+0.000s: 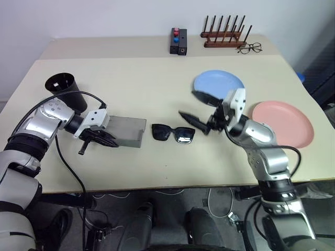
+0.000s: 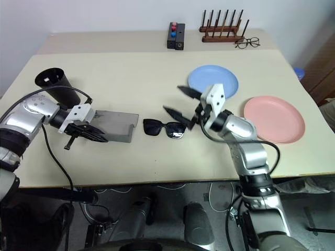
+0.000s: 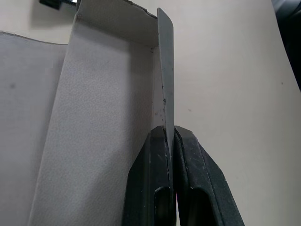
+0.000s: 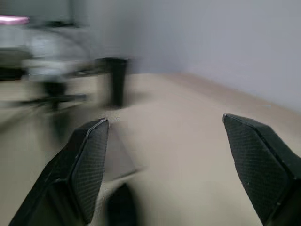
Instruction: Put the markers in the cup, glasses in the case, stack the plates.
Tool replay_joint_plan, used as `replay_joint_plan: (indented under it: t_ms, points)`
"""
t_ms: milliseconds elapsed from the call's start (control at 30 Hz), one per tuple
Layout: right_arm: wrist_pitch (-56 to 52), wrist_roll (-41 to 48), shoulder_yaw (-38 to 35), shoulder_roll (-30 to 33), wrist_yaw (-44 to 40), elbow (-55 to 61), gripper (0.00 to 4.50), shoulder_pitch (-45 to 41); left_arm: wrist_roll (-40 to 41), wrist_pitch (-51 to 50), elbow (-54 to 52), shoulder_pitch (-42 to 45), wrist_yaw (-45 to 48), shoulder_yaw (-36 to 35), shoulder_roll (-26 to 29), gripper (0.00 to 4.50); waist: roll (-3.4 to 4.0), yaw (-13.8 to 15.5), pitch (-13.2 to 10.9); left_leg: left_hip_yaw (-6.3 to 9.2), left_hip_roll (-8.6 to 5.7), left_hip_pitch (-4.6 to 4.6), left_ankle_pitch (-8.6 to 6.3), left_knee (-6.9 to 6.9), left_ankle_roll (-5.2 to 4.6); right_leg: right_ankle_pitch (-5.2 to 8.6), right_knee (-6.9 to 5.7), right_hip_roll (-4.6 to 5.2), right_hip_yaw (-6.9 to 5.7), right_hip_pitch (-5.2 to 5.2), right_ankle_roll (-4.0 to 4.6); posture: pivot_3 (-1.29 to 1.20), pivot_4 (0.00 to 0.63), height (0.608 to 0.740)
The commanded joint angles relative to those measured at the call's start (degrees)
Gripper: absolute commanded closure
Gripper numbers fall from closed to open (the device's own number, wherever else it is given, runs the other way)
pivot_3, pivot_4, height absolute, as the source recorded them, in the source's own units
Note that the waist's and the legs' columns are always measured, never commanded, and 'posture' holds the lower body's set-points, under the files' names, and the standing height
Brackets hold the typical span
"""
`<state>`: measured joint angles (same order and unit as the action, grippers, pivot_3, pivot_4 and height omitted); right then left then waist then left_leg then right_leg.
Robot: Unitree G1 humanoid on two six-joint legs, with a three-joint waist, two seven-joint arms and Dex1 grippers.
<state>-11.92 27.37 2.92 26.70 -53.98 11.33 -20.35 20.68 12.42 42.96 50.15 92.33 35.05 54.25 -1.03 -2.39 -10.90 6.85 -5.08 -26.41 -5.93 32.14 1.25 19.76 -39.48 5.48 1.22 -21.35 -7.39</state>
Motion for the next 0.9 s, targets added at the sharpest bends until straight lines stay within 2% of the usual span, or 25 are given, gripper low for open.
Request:
replay_joint_plan:
  t_ms: [33, 267, 400, 600, 700, 800, 900]
  points:
    - [0.6, 0.3, -0.2, 1.7, -2.3, 2.9, 0.58, 0.2, -0.5, 1.7, 0.4, 0.3, 0.2, -1.8, 0.3, 4.49, 0.00, -0.1, 0.0, 0.00, 0.00, 0.01, 0.00, 0.01, 0.01, 0.00, -0.01, 0.00, -0.01, 0.00, 0.00, 0.00, 0.150, 0.740]
    - [2.1, -1.1, 0.2, 2.2, -3.0, 1.9, 0.58, 0.4, -0.5, 0.9, 1.2, 0.0, 0.2, -2.1, 0.0, 4.49, 0.00, -0.1, 0.0, 0.00, 0.02, 0.02, 0.00, -0.01, 0.01, 0.00, -0.02, 0.01, 0.00, -0.02, 0.02, 0.00, 0.150, 0.740]
    - [2.5, -1.4, 0.0, 1.9, -3.1, 1.2, 0.58, 0.2, 0.8, -1.0, 0.4, 0.2, 0.2, -1.5, 0.1, 3.13, 0.00, -0.1, 0.0, 0.00, 0.02, 0.02, 0.00, 0.00, 0.01, 0.00, -0.02, 0.01, 0.00, -0.01, 0.01, 0.00, 0.150, 0.740]
    - [2.5, -1.1, -1.5, 2.5, -3.1, 0.0, 0.58, 0.3, 4.0, -7.1, -1.9, 2.5, 0.2, -3.0, -0.2, 0.13, 0.00, 0.0, 0.0, 0.00, 0.01, 0.02, 0.00, 0.01, 0.01, 0.00, -0.02, 0.02, -0.01, 0.00, 0.01, 0.00, 0.150, 0.740]
    - [3.1, -1.7, -2.6, 4.3, -3.9, -0.7, 0.58, 1.2, 5.9, -11.4, -2.3, 5.9, 0.2, -4.4, -2.2, 0.05, 0.00, 0.3, 0.0, 0.01, 0.01, 0.00, 0.00, 0.02, 0.01, 0.00, -0.01, 0.02, -0.03, 0.00, 0.01, 0.00, 0.150, 0.740]
    - [3.3, -1.3, -4.2, 5.6, -4.0, -1.6, 0.58, 1.6, 4.9, -11.9, 0.9, 9.8, 0.2, -7.1, -7.5, 0.05, -0.01, 1.1, 0.0, 0.05, -0.02, 0.01, 0.00, 0.12, 0.01, 0.00, 0.04, 0.02, -0.12, 0.04, 0.00, 0.00, 0.150, 0.740]
    - [3.6, -1.4, -4.7, 6.4, -4.1, -1.8, 0.58, 2.3, 2.3, -12.0, 4.9, 13.7, 0.2, -8.5, -15.1, 0.05, -0.01, 1.3, 0.0, -0.01, -0.01, 0.01, 0.00, 0.11, 0.00, -0.01, 0.04, 0.04, -0.10, 0.10, 0.00, 0.00, 0.150, 0.740]
